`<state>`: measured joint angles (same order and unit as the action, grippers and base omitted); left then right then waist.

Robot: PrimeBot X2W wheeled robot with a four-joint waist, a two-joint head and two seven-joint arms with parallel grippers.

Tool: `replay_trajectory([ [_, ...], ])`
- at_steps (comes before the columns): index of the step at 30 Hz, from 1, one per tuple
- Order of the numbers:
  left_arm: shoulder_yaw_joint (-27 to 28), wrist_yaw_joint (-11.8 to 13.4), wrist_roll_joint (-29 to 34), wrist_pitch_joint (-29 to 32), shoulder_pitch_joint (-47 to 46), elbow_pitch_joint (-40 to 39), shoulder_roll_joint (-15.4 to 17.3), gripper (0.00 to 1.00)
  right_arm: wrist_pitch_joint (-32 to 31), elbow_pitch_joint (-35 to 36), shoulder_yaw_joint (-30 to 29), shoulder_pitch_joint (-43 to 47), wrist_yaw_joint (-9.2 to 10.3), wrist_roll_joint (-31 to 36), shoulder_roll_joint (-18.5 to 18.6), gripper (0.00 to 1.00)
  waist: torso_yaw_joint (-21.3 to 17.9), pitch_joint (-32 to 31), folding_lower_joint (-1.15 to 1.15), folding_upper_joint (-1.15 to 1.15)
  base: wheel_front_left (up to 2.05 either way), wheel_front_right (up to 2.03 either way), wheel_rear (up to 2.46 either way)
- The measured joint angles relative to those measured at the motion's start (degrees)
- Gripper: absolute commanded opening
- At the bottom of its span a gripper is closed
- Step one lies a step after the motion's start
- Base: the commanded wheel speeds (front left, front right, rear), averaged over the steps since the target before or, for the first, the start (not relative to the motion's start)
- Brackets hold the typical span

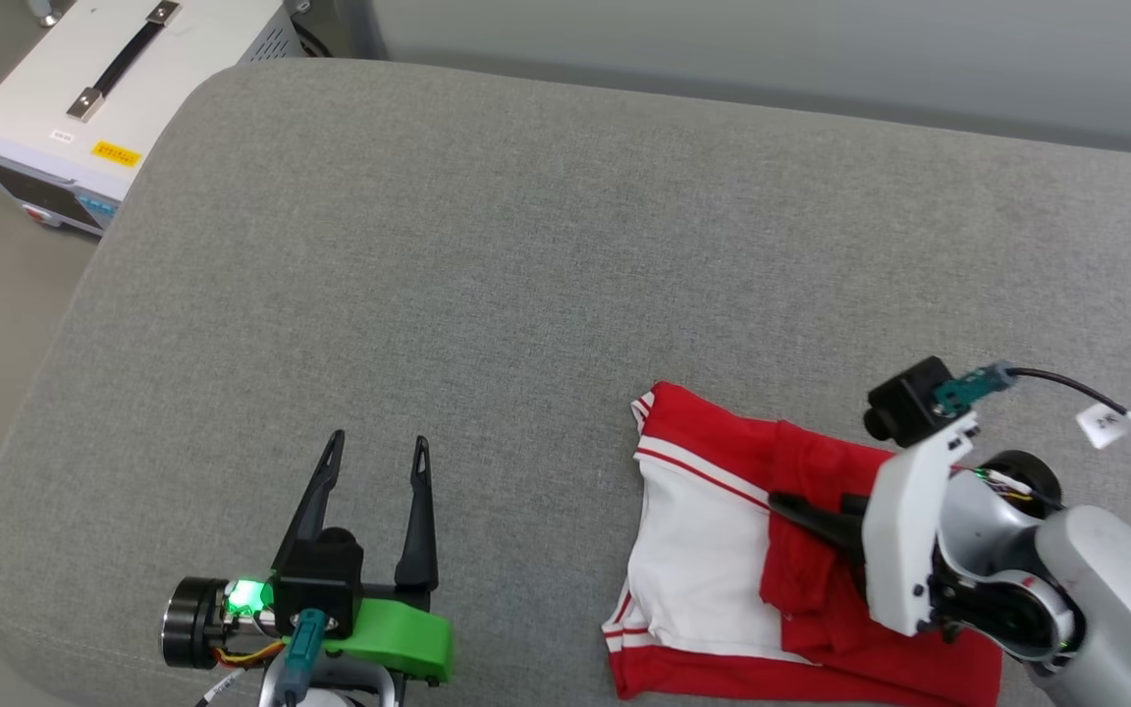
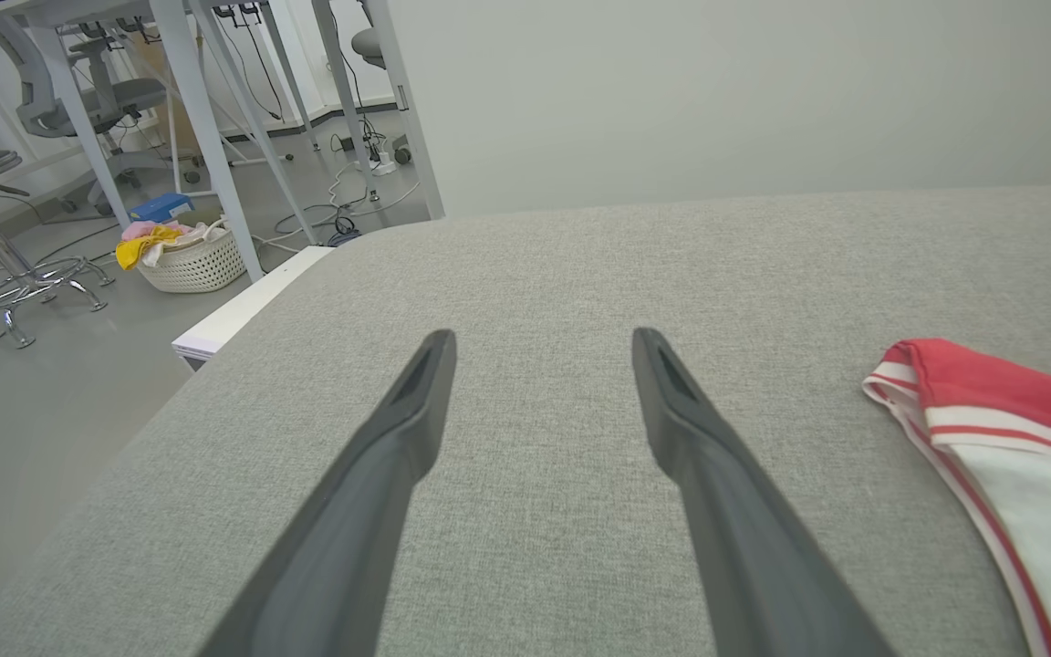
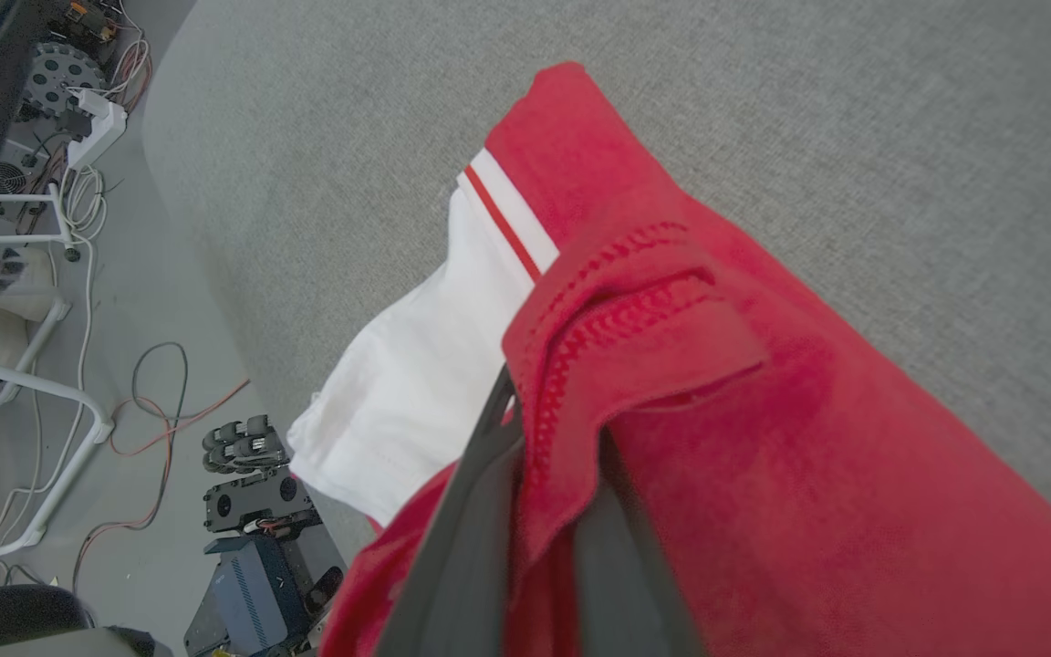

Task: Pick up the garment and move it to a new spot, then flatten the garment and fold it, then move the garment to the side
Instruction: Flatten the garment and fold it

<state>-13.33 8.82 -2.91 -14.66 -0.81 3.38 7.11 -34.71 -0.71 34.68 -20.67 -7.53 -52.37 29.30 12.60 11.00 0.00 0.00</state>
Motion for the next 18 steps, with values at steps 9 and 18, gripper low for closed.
replay_trajectory([
  [9,-0.14,-0.08,0.43,0.0,-1.0,0.48,-1.01,1.0,5.38,-12.54,8.6,-6.19,0.0,3.94,-4.19,0.0,0.78,1.53,0.0,0.0,0.0,0.0,0.0],
  [18,0.63,-0.34,0.52,0.0,-0.81,1.49,-1.08,1.0,17.83,-11.71,11.05,-7.59,0.0,6.9,-2.4,1.0,-0.6,-0.8,0.0,0.0,0.0,0.0,0.0],
])
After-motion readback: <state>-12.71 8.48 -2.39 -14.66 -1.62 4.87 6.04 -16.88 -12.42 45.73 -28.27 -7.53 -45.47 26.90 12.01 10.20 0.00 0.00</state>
